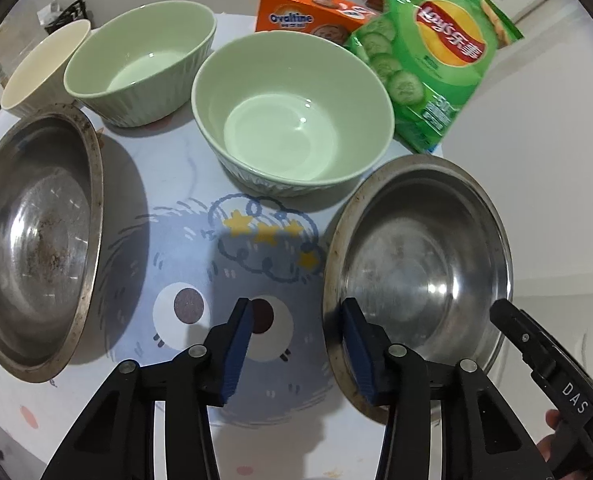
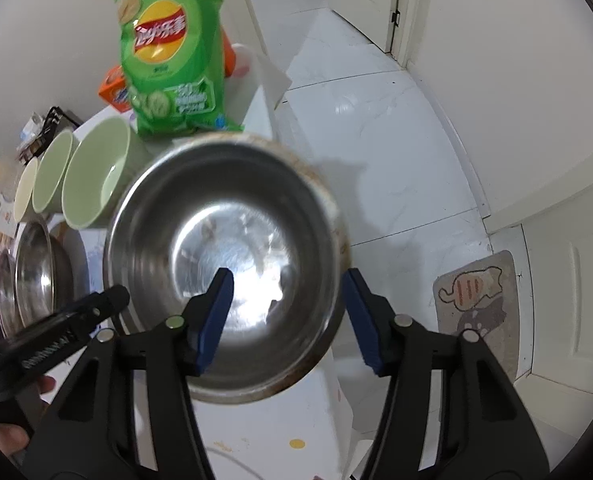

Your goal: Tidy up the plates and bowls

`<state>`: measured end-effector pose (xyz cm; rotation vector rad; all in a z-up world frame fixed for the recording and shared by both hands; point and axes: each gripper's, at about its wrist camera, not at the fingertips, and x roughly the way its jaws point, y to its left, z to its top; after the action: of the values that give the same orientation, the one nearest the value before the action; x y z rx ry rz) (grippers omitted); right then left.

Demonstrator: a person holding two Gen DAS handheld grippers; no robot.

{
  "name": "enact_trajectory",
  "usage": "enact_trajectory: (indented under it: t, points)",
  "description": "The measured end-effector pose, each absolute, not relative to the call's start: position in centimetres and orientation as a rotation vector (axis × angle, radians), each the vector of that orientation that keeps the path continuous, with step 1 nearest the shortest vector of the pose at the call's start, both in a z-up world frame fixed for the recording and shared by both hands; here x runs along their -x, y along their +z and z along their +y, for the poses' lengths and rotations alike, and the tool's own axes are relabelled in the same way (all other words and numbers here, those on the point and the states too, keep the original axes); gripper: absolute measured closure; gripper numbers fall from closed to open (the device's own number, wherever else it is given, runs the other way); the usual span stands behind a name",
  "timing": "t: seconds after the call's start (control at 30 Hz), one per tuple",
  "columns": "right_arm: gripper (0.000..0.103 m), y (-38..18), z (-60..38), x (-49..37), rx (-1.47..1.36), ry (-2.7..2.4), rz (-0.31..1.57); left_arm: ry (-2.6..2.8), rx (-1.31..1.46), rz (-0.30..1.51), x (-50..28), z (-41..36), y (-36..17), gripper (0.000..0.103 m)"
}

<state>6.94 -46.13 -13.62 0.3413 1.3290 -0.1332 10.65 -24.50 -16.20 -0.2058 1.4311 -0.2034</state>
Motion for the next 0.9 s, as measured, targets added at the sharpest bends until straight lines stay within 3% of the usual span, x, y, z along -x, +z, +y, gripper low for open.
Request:
enact_trajectory:
  t: [0.17,0.23,0.33,0.4,0.9]
  points:
    - [0.048,-13.8,-46.7,-7.4,-0.307,-0.171,1.351,-0.208,0.207,1.433,-11.0,-24.9,-16.1,0.064]
    - [0.064,-14.5,-46.9,-7.5,-0.29,-0.179,1.388,-0.216,0.211,1.449,-11.1,-25.2,-16.4,0.07]
    - [0.078,-15.5,-47.5,-7.7,-0.311,-0.183,1.421,-0.233,0.211,1.455,-11.7,-26.2,-17.0,0.079]
    - [0.087,-16.0,-47.8,-7.7,-0.325,-0.188,1.432,-0.255,0.214,1.46,-11.8,-27.2,-16.9,0.09]
    - [0.089,-13.7,-46.9,-6.6,-0.345,-0.189,1.379,-0.315,0.259,1.44,-11.7,-25.7,-15.3,0.094]
